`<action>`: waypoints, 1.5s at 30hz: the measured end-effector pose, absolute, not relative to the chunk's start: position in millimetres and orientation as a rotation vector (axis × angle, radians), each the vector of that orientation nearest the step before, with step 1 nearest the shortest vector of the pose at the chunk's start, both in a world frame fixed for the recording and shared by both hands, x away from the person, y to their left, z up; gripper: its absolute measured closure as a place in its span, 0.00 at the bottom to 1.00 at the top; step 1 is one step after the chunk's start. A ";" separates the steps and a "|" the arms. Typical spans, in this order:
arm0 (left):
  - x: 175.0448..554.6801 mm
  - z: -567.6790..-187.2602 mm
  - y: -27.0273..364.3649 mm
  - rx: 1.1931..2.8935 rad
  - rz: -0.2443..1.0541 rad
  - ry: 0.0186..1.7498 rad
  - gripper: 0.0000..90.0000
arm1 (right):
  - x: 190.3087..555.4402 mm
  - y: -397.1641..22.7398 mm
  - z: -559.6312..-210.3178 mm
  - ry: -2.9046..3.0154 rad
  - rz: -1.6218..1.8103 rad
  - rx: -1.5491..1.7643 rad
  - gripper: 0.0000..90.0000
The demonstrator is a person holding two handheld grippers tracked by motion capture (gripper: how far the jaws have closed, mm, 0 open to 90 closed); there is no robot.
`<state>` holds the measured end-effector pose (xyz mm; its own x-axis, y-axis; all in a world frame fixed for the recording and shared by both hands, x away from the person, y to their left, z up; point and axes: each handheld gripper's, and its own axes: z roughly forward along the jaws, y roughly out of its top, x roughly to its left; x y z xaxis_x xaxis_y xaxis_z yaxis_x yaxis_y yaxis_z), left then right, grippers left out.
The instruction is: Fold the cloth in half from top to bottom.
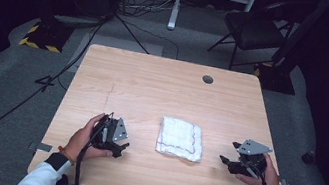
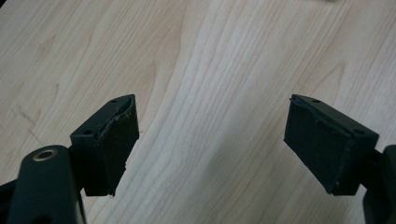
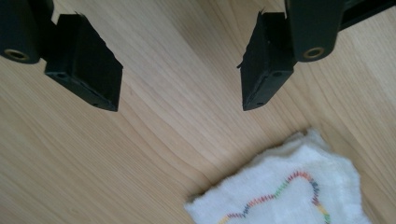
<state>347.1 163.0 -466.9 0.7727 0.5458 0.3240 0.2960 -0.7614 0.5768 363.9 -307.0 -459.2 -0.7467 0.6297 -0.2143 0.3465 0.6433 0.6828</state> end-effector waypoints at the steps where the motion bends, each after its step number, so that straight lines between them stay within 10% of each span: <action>1: 346.5 -467.7 166.0 2.463 0.670 0.637 0.20 | 363.1 -310.5 -460.2 2.423 0.876 0.778 0.33; 45: 325.2 -504.2 274.8 2.150 0.430 1.123 0.17 | 329.1 -409.1 -503.2 2.225 0.997 1.242 0.29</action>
